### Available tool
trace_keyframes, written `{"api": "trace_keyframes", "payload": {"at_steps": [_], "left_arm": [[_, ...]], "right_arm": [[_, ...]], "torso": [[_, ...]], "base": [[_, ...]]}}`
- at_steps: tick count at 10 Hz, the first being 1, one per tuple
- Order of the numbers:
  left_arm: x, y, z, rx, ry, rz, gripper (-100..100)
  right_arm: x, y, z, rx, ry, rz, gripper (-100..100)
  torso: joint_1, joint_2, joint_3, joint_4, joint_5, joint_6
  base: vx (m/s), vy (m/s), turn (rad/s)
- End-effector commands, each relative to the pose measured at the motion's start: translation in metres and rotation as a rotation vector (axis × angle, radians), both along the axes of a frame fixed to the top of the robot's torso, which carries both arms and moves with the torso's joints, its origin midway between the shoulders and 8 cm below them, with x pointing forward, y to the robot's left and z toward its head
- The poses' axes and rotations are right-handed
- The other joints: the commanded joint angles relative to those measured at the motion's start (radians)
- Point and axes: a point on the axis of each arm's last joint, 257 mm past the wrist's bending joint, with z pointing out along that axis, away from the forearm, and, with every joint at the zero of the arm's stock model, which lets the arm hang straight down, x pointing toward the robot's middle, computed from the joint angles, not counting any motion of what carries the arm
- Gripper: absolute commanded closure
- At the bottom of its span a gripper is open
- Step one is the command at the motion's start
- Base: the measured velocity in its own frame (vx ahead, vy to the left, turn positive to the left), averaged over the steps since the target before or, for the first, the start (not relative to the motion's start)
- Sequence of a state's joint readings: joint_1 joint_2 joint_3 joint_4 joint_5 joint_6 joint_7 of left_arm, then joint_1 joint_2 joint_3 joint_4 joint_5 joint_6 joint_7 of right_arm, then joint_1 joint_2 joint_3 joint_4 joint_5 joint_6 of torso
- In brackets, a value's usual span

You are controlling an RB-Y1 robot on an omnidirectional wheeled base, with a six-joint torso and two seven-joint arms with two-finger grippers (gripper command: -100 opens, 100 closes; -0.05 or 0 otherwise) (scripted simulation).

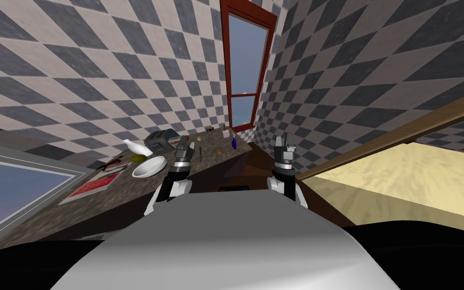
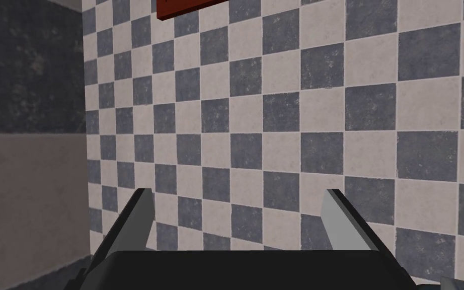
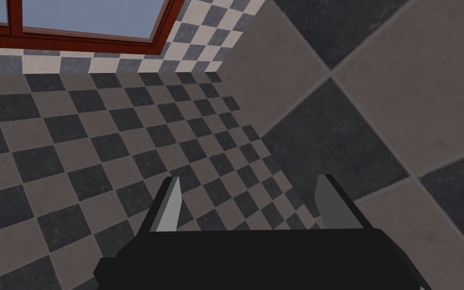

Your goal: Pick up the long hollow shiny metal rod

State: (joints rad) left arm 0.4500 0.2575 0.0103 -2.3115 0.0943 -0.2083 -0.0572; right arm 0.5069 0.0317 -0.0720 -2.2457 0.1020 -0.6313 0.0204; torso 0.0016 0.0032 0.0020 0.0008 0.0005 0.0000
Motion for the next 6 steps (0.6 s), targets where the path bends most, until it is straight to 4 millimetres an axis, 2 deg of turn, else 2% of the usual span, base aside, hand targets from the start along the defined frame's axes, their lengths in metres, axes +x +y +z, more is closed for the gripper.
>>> {"api": "trace_keyframes", "payload": {"at_steps": [1,6], "left_arm": [[0.008,0.002,-0.01,0.026,0.049,-0.002,-100],[0.022,0.01,-0.035,0.07,0.163,0.0,-100]], "right_arm": [[0.0,0.0,0.0,0.0,0.0,0.0,0],[0.0,0.0,0.0,0.0,0.0,0.0,0]], "torso": [[0.0,0.0,0.0,0.0,0.0,0.0],[0.0,0.0,0.0,0.0,0.0,0.0]], "base": [[-0.047,0.016,-0.018],[-0.044,0.018,-0.024]]}}
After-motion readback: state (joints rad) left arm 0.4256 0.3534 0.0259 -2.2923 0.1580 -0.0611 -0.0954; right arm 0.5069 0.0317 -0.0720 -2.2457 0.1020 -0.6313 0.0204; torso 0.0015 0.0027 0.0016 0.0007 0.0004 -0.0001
